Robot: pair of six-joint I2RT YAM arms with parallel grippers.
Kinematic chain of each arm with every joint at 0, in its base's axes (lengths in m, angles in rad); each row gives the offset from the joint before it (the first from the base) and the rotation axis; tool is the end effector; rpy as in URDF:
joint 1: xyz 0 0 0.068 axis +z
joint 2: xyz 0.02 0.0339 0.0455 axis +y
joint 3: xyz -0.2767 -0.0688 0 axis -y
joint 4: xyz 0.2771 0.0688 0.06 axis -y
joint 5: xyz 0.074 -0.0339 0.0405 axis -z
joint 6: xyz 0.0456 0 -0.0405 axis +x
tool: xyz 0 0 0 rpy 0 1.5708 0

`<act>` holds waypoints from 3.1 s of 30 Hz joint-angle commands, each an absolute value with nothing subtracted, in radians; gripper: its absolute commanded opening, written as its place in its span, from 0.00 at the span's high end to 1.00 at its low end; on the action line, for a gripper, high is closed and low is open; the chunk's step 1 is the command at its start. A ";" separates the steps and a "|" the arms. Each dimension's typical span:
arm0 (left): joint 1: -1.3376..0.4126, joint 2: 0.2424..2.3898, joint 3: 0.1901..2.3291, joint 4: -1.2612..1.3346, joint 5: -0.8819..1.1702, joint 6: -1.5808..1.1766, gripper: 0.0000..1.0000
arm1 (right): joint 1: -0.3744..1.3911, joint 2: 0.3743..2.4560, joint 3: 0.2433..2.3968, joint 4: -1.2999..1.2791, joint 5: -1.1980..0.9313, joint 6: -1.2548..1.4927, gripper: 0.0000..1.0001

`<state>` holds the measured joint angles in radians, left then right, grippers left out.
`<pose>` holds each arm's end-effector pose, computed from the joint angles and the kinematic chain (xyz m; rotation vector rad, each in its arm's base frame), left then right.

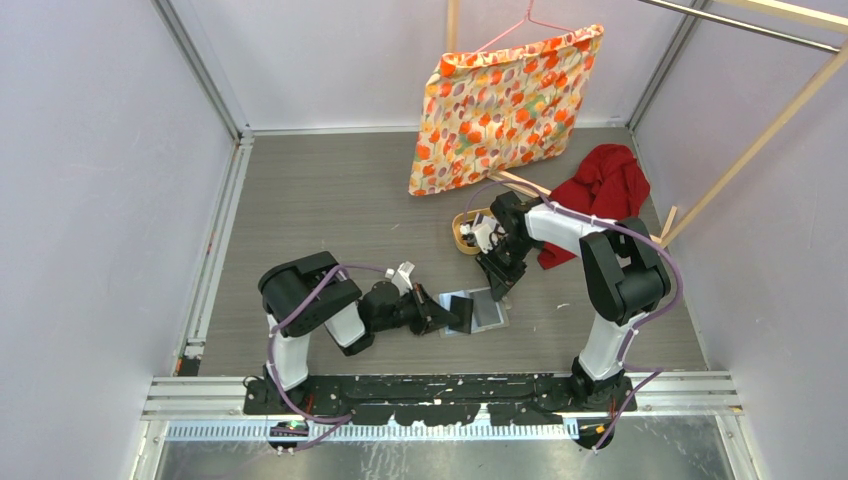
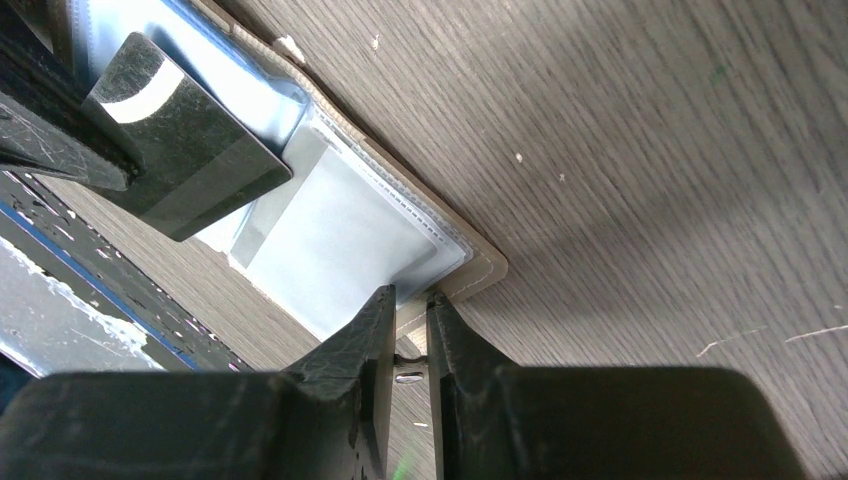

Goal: Put the credit cards into the card holder
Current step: Insert the credit card into the card holder.

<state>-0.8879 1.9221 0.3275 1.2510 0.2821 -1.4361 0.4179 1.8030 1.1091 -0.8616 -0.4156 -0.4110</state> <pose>0.1665 -0.2248 0.0552 -0.4123 2.3395 -1.6610 0.3004 0.1535 0.1360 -1.2370 2.7996 0.6454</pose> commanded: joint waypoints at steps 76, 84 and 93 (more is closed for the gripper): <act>-1.053 1.916 0.400 1.083 -0.110 -1.336 1.00 | 0.439 1.758 1.140 -0.871 -0.416 -0.394 0.79; -1.054 1.901 0.400 1.063 -0.128 -1.310 1.00 | 0.439 1.762 1.140 -0.873 -0.416 -0.394 0.79; -1.065 1.924 0.426 1.063 -0.136 -1.308 1.00 | 0.442 1.764 1.140 -0.874 -0.415 -0.394 0.79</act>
